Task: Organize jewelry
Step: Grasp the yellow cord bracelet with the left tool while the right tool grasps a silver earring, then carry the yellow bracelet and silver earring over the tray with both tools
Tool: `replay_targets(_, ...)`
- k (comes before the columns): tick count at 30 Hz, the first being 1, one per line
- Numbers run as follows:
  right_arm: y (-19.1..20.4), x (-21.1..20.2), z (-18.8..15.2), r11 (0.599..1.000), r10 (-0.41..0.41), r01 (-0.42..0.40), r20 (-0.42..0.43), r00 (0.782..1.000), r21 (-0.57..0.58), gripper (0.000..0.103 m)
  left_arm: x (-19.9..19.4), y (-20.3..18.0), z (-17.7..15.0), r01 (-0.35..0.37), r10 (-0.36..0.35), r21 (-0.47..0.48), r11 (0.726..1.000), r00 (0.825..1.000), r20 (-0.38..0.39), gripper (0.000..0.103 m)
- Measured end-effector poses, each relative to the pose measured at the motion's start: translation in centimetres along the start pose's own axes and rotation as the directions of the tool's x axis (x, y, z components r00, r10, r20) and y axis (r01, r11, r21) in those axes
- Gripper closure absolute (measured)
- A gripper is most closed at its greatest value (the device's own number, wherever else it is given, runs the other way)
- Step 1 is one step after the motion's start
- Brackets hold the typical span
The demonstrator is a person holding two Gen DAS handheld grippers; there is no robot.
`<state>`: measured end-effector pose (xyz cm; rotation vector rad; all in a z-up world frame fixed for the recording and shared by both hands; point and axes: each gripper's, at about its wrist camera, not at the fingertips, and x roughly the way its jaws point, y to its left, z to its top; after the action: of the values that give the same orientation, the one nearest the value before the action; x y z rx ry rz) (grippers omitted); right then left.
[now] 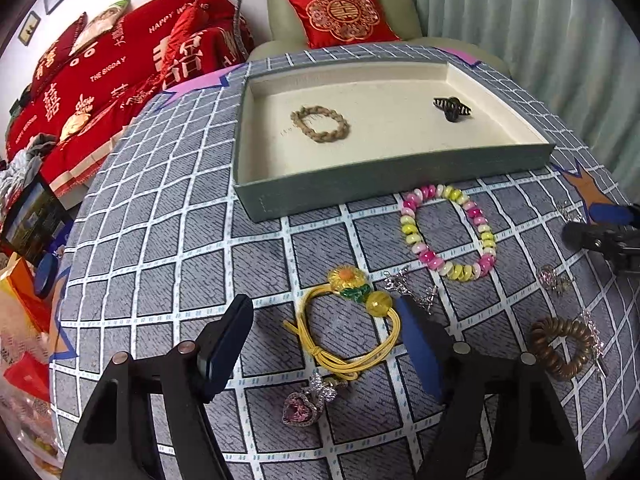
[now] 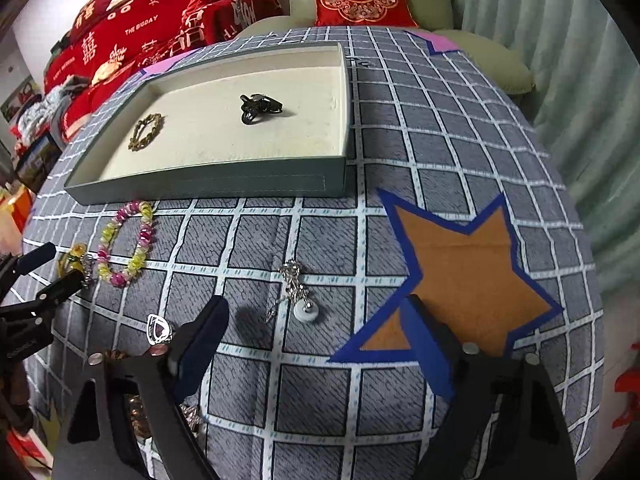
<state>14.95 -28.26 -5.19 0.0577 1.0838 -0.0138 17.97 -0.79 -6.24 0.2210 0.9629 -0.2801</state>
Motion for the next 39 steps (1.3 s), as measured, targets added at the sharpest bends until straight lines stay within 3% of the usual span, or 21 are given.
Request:
replay_targets(8,1.4,0.2,0.3,0.997,-0.033,0.034,0.014,0.999,-0.071,0.035,-0.1,-0.1,0.0,0.057,-0.057,-0.004,0.998,0.998,-0.004,0.041)
replay_targets(11,1.8,0.0,0.3,0.996,-0.025,0.026,0.015,1.0,-0.083,0.047,-0.2,-0.2,0.0,0.081,-0.081,-0.002,0.997,0.997,-0.009,0.057)
replay_targets(14,1.9,-0.1,0.3,0.996,-0.021,0.022,0.015,1.0,-0.085,0.062,-0.3,-0.2,0.0,0.084,-0.084,-0.002,0.996,0.996,-0.01,0.062)
replay_targets(15,1.9,-0.2,0.3,0.996,-0.02,0.021,0.015,1.0,-0.085,0.067,-0.3,-0.2,0.0,0.084,-0.084,-0.003,0.996,0.996,-0.007,0.075)
replay_targets(18,2.0,-0.3,0.3,0.996,-0.024,0.026,0.018,1.0,-0.09,0.089,-0.4,0.0,0.0,0.082,-0.082,-0.009,0.997,0.997,-0.004,0.086)
replay_targets(19,2.0,-0.3,0.2,0.996,-0.022,0.023,0.018,1.0,-0.089,0.092,-0.4,0.0,0.0,0.082,-0.082,-0.012,0.997,0.997,-0.001,0.092)
replay_targets(23,1.7,-0.5,0.1,0.997,-0.013,0.015,0.024,1.0,-0.069,0.092,-0.9,0.4,0.0,0.082,-0.082,-0.031,0.996,0.996,0.021,0.092)
replay_targets(39,-1.4,-4.5,-0.6,0.986,0.152,-0.156,0.084,0.985,0.05,0.092,-6.2,-0.2,1.6,0.123,-0.113,-0.055,0.991,0.981,0.155,0.092)
